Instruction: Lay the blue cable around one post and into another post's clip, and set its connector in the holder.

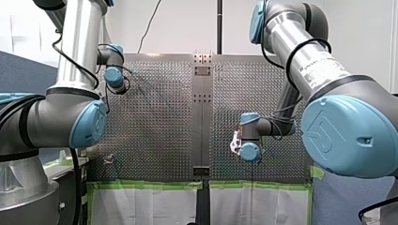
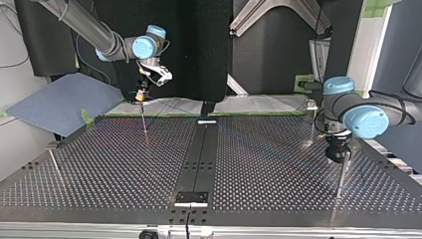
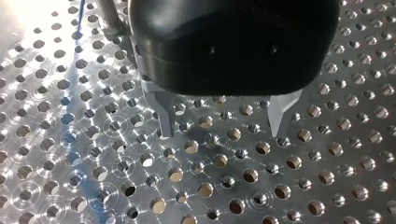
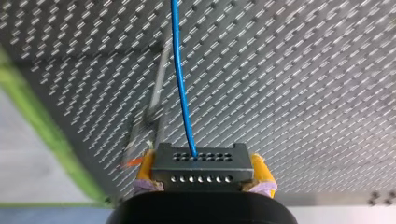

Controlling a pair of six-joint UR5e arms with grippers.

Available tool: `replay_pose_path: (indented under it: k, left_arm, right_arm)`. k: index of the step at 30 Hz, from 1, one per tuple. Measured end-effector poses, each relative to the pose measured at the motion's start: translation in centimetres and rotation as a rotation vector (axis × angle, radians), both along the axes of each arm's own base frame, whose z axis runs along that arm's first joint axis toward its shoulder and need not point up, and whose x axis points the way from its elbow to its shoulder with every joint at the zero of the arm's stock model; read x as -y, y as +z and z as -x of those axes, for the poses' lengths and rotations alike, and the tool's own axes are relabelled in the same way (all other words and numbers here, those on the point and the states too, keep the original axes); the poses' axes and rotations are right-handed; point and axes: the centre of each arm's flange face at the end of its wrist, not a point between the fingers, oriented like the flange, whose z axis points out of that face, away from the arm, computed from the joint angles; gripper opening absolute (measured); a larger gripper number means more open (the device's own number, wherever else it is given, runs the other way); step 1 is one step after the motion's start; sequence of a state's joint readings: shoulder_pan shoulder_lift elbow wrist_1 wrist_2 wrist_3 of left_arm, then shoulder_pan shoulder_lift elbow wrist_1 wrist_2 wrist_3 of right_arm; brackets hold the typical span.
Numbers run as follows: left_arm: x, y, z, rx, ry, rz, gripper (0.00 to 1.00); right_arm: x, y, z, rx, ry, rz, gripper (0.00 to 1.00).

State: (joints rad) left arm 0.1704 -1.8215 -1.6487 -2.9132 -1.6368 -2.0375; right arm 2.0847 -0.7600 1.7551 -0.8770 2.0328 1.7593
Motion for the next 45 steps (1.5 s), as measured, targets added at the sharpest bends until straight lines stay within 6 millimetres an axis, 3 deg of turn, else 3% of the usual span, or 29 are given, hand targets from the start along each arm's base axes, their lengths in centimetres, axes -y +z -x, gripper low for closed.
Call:
replay_pose_path:
  k: [9, 23, 38, 45]
  left_arm:
    - [0.0, 0.0, 0.0, 0.000, 0.001, -0.001, 1.00]
    - [0.4, 0.0, 0.0, 0.000, -0.005, -0.002, 1.00]
    - [0.9, 0.0, 0.1, -0.001, -0.011, -0.005, 1.00]
    - [1.1, 0.0, 0.1, -0.002, -0.005, -0.010, 1.00]
  right_arm:
    - [-2.2, -5.4, 3.1, 0.019, -0.045, -0.062, 0.00]
    - [-5.1, -13.2, 10.1, 0.024, -0.070, -0.175, 0.00]
    - [1.0, -17.7, 14.0, 0.117, -0.071, -0.089, 0.00]
    - [2.8, -16.3, 16.7, 0.087, -0.062, -0.040, 0.00]
